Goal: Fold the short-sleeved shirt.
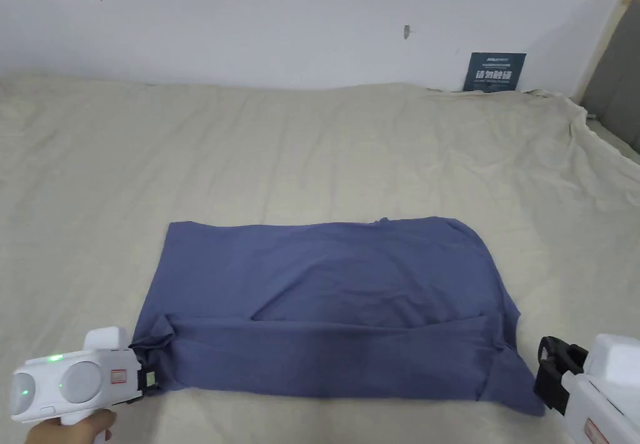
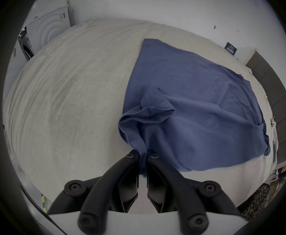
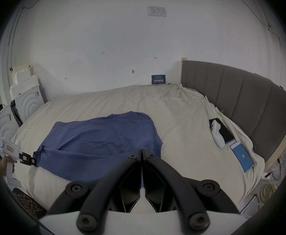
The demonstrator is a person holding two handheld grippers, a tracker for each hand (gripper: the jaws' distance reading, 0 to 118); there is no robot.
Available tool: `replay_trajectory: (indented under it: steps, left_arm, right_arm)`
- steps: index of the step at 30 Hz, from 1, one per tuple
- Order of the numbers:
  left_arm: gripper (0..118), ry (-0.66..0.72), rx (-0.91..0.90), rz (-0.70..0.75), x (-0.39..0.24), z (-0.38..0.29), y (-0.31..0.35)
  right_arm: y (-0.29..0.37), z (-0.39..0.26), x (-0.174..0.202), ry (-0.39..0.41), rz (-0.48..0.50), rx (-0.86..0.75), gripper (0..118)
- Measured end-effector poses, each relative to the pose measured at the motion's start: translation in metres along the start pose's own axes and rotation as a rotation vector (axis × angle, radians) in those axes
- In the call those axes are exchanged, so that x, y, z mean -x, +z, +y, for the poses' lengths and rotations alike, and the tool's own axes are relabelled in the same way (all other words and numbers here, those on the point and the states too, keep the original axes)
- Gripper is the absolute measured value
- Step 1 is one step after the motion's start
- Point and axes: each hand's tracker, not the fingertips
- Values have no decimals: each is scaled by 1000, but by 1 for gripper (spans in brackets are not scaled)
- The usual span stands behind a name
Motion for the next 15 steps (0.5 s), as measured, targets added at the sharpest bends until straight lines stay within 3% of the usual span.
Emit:
replay_trajectory:
  steps: [2,3,5,6,7,12,15]
  left_arm:
    - [6,-10,-48,-15,0,4,12]
    - [6,-11,-64,-23,1,6,19]
    - [6,-18,-80,-42,3,12,31]
    - [5,-25,-91,-48,4,14,37]
    - [5,-31,-100,-50,4,15,41]
    - [5,-30,-111,-66,2,20,52]
    - [5,-28,-103,-61,1,20,52]
  right_arm:
    - [-17,-3,-8,-25,-10,81,3]
    - [-27,-8,-14,-30,-23,110,11]
    - [-47,-15,-21,-37,-25,181,53]
    - [-59,-20,-25,-47,-16,217,69]
    - [-67,-24,-27,-55,-13,249,75]
    - [-110,-45,-29,-29,-19,389,73]
    - [-121,-51,-26,-33,-9,407,61]
